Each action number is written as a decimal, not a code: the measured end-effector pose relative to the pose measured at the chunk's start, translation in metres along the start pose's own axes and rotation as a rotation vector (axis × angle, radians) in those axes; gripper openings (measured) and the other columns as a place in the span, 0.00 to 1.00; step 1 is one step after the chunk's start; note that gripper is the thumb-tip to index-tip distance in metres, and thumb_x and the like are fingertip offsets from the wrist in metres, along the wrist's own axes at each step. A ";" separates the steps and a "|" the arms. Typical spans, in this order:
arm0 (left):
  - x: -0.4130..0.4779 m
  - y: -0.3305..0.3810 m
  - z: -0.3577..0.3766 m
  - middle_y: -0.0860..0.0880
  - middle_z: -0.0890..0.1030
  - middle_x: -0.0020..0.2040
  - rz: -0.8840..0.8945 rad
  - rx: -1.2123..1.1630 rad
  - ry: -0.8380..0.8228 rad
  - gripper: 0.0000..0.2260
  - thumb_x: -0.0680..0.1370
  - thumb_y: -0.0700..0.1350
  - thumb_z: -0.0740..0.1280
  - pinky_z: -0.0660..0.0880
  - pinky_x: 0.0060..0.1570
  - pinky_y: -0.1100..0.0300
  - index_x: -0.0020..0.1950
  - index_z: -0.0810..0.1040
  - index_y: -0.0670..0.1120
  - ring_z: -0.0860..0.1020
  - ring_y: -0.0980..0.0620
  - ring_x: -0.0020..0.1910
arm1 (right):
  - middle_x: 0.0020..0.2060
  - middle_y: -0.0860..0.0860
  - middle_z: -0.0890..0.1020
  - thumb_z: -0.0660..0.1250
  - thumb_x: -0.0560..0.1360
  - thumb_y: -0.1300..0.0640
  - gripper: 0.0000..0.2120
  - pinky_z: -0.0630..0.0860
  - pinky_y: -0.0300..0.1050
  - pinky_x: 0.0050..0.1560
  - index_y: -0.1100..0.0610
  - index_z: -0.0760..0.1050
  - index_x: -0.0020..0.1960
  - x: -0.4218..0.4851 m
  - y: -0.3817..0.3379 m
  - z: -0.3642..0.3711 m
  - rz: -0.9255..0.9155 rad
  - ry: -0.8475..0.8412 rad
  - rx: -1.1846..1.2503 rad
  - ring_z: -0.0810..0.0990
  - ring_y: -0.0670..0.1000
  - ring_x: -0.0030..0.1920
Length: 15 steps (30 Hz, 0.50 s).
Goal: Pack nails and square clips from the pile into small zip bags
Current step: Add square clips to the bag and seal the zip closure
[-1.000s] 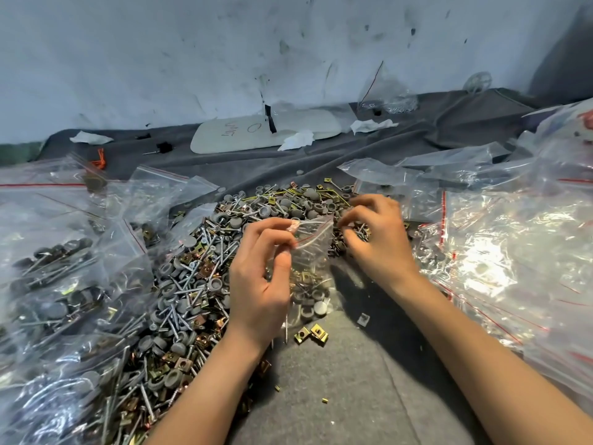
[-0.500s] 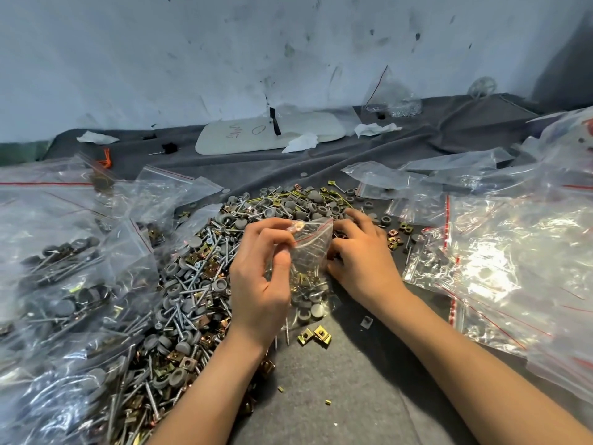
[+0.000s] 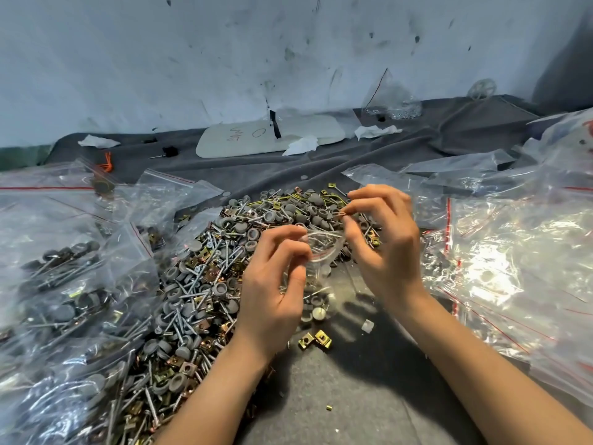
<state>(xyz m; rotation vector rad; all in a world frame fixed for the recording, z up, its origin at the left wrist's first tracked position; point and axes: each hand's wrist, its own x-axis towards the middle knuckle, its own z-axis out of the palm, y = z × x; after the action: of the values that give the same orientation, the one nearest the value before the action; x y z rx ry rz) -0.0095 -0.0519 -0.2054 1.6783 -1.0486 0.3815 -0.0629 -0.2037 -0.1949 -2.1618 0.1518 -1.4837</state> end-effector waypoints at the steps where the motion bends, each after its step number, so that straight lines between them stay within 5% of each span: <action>1: 0.000 0.000 0.000 0.48 0.75 0.54 0.006 0.004 -0.003 0.06 0.74 0.34 0.62 0.69 0.54 0.71 0.45 0.77 0.39 0.74 0.60 0.56 | 0.48 0.57 0.80 0.67 0.74 0.62 0.05 0.68 0.42 0.58 0.65 0.79 0.46 -0.001 -0.002 0.001 -0.045 -0.037 -0.009 0.76 0.58 0.53; 4: 0.000 0.000 -0.001 0.47 0.75 0.54 0.012 0.003 0.000 0.06 0.74 0.36 0.60 0.68 0.54 0.72 0.45 0.77 0.39 0.73 0.60 0.56 | 0.50 0.58 0.80 0.68 0.75 0.62 0.06 0.68 0.44 0.60 0.64 0.80 0.49 -0.003 -0.002 0.004 -0.077 -0.113 -0.025 0.75 0.59 0.55; 10: 0.001 0.000 0.001 0.47 0.76 0.53 -0.027 -0.012 0.059 0.06 0.74 0.33 0.61 0.70 0.51 0.71 0.45 0.77 0.39 0.74 0.61 0.52 | 0.53 0.51 0.77 0.62 0.78 0.60 0.10 0.69 0.45 0.60 0.60 0.77 0.56 -0.004 0.009 0.006 0.160 -0.050 0.022 0.73 0.52 0.57; 15: 0.002 0.001 0.001 0.46 0.77 0.51 -0.010 -0.045 0.149 0.09 0.75 0.40 0.58 0.73 0.50 0.67 0.45 0.76 0.39 0.75 0.59 0.52 | 0.52 0.53 0.83 0.61 0.77 0.57 0.12 0.67 0.56 0.66 0.61 0.80 0.53 -0.012 0.021 0.012 0.104 -0.410 -0.041 0.72 0.55 0.65</action>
<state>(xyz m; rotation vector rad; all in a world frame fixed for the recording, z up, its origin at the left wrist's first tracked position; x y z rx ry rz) -0.0090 -0.0535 -0.2037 1.5891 -0.9319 0.4657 -0.0531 -0.2134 -0.2176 -2.3998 0.1482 -0.9637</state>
